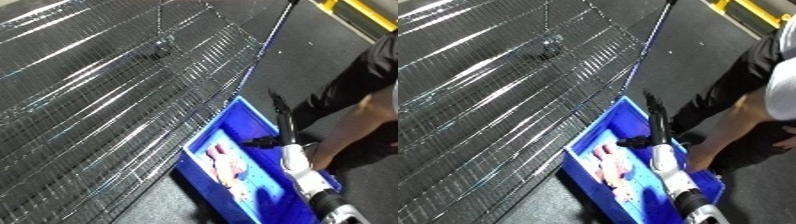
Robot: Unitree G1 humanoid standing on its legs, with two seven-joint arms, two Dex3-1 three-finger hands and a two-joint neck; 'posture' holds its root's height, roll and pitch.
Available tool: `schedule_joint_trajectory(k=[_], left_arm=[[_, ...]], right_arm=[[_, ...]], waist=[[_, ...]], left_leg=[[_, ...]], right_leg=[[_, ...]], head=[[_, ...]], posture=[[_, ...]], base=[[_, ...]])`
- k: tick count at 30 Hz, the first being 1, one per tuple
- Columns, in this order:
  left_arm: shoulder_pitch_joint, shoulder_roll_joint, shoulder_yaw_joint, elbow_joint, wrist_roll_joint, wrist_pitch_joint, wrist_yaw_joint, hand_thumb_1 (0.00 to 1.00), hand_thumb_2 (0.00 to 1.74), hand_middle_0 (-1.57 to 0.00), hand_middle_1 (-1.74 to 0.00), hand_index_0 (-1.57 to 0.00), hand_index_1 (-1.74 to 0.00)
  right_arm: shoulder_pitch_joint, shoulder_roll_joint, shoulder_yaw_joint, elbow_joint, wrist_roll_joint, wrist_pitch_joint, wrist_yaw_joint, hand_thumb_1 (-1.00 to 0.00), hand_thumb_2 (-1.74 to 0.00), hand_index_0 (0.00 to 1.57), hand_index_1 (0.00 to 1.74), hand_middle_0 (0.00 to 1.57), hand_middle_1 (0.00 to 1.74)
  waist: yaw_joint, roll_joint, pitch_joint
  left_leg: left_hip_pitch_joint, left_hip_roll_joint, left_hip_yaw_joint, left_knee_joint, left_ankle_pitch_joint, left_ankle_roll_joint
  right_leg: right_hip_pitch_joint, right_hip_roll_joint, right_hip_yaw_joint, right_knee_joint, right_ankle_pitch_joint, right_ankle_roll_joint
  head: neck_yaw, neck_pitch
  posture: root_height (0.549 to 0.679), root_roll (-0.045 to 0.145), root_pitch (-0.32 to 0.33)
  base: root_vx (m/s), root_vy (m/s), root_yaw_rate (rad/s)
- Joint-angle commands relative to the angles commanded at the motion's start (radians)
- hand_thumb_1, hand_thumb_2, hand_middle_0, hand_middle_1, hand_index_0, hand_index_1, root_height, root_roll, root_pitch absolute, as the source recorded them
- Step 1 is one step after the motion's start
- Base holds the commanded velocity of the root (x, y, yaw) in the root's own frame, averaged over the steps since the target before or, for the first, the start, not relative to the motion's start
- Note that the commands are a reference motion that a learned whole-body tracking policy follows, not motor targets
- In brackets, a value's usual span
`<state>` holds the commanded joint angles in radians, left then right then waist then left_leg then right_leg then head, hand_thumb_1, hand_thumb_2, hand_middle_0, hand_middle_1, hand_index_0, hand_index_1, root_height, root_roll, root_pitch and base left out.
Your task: Pick up the object and place it into the box
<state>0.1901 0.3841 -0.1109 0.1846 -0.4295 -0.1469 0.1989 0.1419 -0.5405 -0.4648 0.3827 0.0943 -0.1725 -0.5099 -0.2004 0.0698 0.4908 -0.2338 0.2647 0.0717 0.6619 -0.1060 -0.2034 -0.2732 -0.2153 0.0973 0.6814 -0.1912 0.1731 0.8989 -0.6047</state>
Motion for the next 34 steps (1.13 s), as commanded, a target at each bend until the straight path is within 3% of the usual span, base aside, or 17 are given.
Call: schedule_joint_trajectory(k=[7, 8, 14, 25, 34], left_arm=[[0.028, -0.008, 0.023, -0.026, -0.002, 0.011, 0.0, 1.0, 1.74, -1.57, -1.74, -1.57, -1.74], [0.029, -0.009, 0.026, -0.032, -0.002, 0.013, 0.0, 1.0, 1.74, -1.57, -1.74, -1.57, -1.74], [0.024, -0.012, 0.04, -0.05, 0.001, 0.021, 0.007, 1.0, 1.74, -1.57, -1.74, -1.57, -1.74], [0.032, -0.017, 0.05, -0.053, 0.003, 0.022, 0.015, 1.0, 1.74, -1.57, -1.74, -1.57, -1.74], [0.009, -0.02, 0.055, -0.042, 0.008, 0.022, 0.031, 1.0, 1.74, -1.57, -1.74, -1.57, -1.74]], right_arm=[[-0.011, 0.032, 0.034, -0.154, -0.028, -0.001, 0.026, 0.0, 0.0, 0.0, 0.0, 0.0, 0.0], [-0.017, 0.036, 0.044, -0.176, -0.033, -0.002, 0.032, 0.0, 0.0, 0.0, 0.0, 0.0, 0.0], [-0.05, 0.061, 0.121, -0.273, -0.06, 0.001, 0.069, 0.0, 0.0, 0.0, 0.0, 0.0, 0.0], [-0.108, 0.066, 0.246, -0.302, -0.095, 0.019, 0.103, 0.0, 0.0, 0.0, 0.0, 0.0, 0.0], [-0.135, 0.067, 0.295, -0.285, -0.111, 0.027, 0.109, 0.0, 0.0, 0.0, 0.0, 0.0, 0.0]], waist=[[0.038, -0.007, 0.011], [0.044, -0.009, 0.013], [0.077, -0.017, 0.02], [0.14, -0.028, 0.029], [0.174, -0.043, 0.029]], left_leg=[[-0.012, -0.002, -0.011, 0.01, -0.001, 0.0024], [-0.015, -0.003, -0.013, 0.011, 0.0, 0.0026], [-0.029, -0.01, -0.024, 0.012, 0.005, 0.0025], [-0.054, -0.021, -0.05, 0.008, 0.02, 0.0046], [-0.064, -0.025, -0.067, 0.014, 0.017, 0.0113]], right_leg=[[-0.007, -0.0015, -0.008, 0.02, -0.007, 0.0023], [-0.009, -0.0015, -0.009, 0.023, -0.009, 0.0025], [-0.021, -0.0015, -0.013, 0.04, -0.014, 0.0031], [-0.04, -0.0074, -0.03, 0.061, -0.014, 0.0036], [-0.04, -0.0102, -0.045, 0.078, -0.02, 0.0049]], head=[[-0.142, 0.001], [-0.229, 0.007], [-0.424, 0.039], [-0.669, 0.045], [-0.76, 0.042]], posture=[[0.624, 0.056, -0.228], [0.624, 0.056, -0.228], [0.621, 0.053, -0.227], [0.618, 0.047, -0.226], [0.617, 0.043, -0.227]], base=[[0.001, -0.005, 0.095], [-0.002, -0.004, 0.128], [-0.005, -0.003, 0.126], [-0.008, 0.005, 0.098], [-0.003, 0.014, 0.05]])
